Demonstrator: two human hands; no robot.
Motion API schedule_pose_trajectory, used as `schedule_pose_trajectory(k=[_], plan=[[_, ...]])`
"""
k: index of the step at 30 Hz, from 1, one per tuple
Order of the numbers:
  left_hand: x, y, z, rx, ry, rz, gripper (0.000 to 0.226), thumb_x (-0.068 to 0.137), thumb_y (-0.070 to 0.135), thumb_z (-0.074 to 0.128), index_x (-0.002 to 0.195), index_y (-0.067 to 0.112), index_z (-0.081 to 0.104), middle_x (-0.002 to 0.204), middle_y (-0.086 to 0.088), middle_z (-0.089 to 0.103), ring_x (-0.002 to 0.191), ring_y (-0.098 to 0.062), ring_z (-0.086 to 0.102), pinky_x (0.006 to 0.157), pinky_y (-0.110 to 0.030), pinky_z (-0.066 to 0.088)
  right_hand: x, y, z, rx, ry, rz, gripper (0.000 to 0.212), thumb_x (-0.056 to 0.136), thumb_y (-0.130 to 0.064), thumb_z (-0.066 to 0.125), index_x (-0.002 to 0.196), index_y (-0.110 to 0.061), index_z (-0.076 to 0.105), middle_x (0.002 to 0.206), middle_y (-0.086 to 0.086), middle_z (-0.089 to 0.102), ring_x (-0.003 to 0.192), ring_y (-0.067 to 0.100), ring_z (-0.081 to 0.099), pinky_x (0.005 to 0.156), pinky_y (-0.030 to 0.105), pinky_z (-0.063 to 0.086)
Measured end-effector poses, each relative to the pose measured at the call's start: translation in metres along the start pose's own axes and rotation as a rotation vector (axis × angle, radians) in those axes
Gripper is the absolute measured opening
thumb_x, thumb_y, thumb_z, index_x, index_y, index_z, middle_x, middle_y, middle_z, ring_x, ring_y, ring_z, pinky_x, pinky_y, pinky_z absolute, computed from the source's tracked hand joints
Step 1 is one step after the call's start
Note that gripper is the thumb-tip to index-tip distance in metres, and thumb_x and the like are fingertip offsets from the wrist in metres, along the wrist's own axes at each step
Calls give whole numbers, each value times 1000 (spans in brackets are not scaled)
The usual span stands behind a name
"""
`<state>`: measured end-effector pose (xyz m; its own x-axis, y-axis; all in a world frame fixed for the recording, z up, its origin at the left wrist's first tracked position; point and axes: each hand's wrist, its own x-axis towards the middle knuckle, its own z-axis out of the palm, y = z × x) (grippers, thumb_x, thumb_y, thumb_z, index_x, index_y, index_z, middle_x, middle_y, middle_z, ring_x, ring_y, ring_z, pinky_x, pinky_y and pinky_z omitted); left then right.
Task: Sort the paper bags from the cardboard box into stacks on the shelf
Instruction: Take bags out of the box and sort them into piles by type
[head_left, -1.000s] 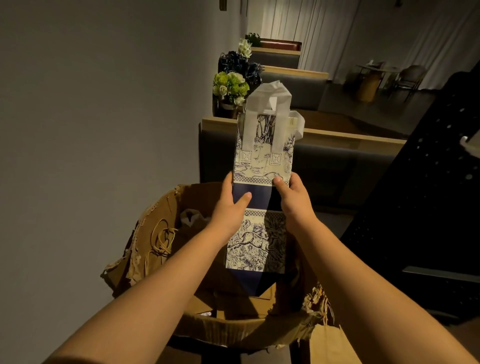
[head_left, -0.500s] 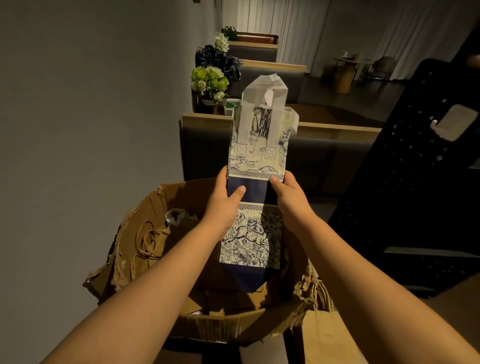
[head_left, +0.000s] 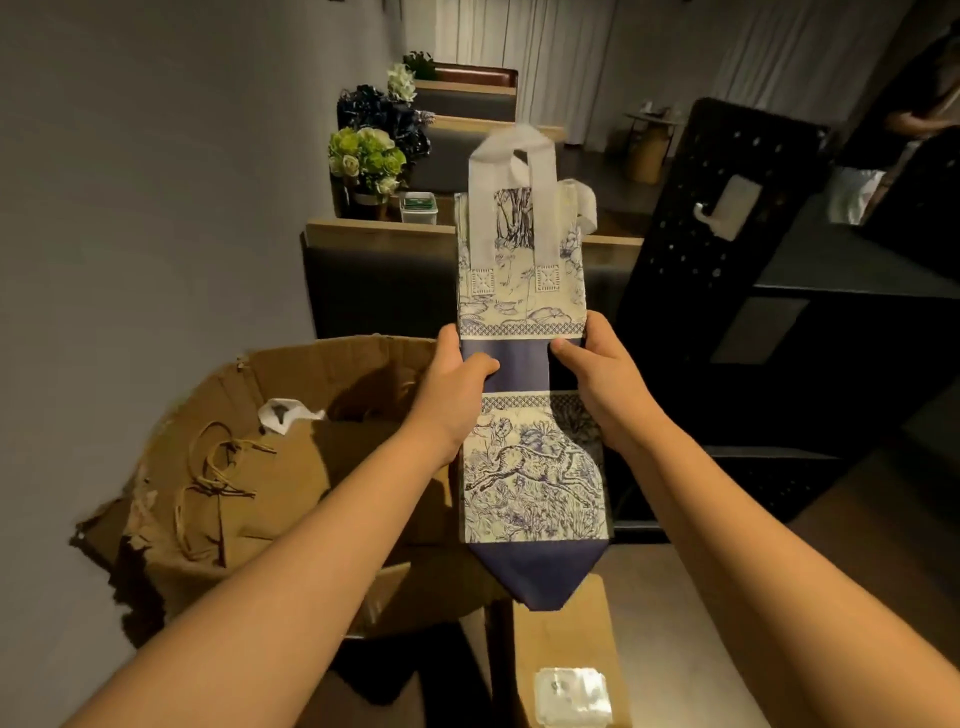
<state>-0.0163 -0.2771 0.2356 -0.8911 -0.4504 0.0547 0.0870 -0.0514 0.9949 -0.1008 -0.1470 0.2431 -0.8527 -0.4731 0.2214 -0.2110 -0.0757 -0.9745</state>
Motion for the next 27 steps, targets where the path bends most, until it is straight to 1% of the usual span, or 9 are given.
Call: schedule_pose_trajectory(k=[3, 7, 9, 13, 15, 18, 22, 25, 27], plan=[[-24, -17, 29, 13, 11, -24, 38, 97, 7, 42, 133, 18, 40, 127, -6, 55, 116, -24, 54, 99, -46, 47, -29, 12, -28, -41, -8, -23, 33, 96, -8, 48, 127, -17, 46, 129, -3, 56, 118, 6, 54, 98, 24, 44], [-63, -54, 66, 40, 59, -83, 55, 85, 25, 47, 139, 24, 36, 137, -1, 51, 126, -22, 49, 106, -52, 40, -70, 39, -66, -69, -56, 16, 39, 91, -19, 50, 130, -19, 46, 132, -5, 55, 124, 7, 51, 104, 31, 41], [-81, -77, 85, 46, 78, -94, 47, 91, 19, 47, 137, 23, 38, 133, 1, 54, 122, -19, 52, 103, -46, 44, -93, 53, -85, -67, -74, 55, 41, 92, -17, 50, 132, -17, 45, 134, -4, 55, 125, 6, 51, 106, 31, 40], [-118, -119, 135, 41, 60, -160, 33, 98, 4, 43, 124, 25, 42, 118, 9, 58, 103, -1, 57, 78, -20, 45, -137, 85, -137, -120, -108, 125, 40, 93, -19, 49, 133, -18, 45, 134, -4, 54, 126, 5, 49, 105, 25, 40], [-133, -143, 156, 72, 42, -203, 34, 99, 5, 43, 124, 28, 40, 118, 13, 56, 103, 2, 55, 78, -20, 43, -156, 100, -162, -168, -127, 165, 36, 98, -12, 48, 134, -18, 45, 134, -7, 54, 126, 3, 48, 104, 20, 39], [-152, -175, 185, 151, -3, -270, 38, 100, 8, 45, 130, 29, 36, 125, 11, 53, 110, -4, 53, 89, -25, 42, -181, 127, -196, -182, -129, 255, 38, 99, -4, 47, 134, -19, 45, 133, -10, 55, 125, 1, 49, 102, 18, 40], [-164, -211, 220, 326, -128, -388, 32, 100, 13, 47, 128, 21, 35, 119, 7, 54, 91, 5, 52, 68, -8, 43, -210, 161, -243, -170, -119, 430, 32, 100, -8, 46, 126, -26, 47, 130, -9, 56, 122, 2, 51, 102, 25, 43], [-162, -236, 242, 500, -282, -495, 32, 99, 21, 50, 127, 14, 37, 112, 1, 55, 88, -7, 53, 70, -21, 45, -225, 182, -273, -185, -115, 593, 29, 101, -8, 44, 124, -26, 44, 125, -14, 53, 110, -7, 52, 86, 12, 47], [-161, -247, 257, 589, -385, -596, 16, 99, 24, 49, 108, 15, 39, 90, 3, 47, 73, -8, 46, 59, -21, 42, -235, 198, -291, -234, -97, 704, 27, 101, -8, 45, 124, -22, 44, 123, -8, 55, 103, -3, 53, 75, 13, 46]])
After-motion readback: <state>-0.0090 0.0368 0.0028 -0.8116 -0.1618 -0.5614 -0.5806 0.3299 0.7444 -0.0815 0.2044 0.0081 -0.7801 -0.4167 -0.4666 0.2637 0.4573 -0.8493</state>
